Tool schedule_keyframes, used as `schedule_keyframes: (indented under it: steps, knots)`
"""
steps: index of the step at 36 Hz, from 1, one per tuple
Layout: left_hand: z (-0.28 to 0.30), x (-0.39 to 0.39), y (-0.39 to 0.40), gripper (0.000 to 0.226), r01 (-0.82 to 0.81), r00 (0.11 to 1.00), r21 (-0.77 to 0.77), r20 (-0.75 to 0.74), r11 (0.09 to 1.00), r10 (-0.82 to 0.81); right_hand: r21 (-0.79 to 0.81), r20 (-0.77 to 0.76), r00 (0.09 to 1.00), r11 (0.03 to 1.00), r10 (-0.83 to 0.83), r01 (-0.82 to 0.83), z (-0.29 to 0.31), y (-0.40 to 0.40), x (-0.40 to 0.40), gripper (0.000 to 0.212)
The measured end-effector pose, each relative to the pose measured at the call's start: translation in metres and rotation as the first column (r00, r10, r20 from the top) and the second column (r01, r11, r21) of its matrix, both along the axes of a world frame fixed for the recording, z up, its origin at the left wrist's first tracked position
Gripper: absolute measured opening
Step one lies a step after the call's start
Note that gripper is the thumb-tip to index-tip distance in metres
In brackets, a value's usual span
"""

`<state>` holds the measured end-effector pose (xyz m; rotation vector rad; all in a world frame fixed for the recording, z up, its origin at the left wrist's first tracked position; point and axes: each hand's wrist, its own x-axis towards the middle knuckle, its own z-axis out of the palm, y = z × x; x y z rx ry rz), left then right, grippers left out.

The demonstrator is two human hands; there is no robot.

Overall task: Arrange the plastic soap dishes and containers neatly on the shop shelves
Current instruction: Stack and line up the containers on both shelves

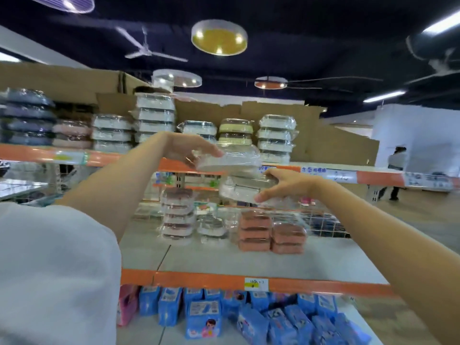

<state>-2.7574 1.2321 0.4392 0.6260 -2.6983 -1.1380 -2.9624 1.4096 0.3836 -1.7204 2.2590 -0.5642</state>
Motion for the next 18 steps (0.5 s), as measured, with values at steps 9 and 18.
schedule_keyframes:
  steps: [9,18]
  knots:
    - [0.023,-0.04,-0.009,0.076,-0.085,0.988,-0.153,-0.137,0.985,0.064,-0.151,-0.047,0.998,0.988,-0.049,0.042,0.043,-0.005,-0.046,0.091]
    - [0.037,-0.103,-0.029,0.077,-0.119,0.975,-0.269,-0.212,0.956,0.062,-0.194,-0.054,0.995,0.979,-0.081,0.069,0.061,-0.028,-0.147,0.079]
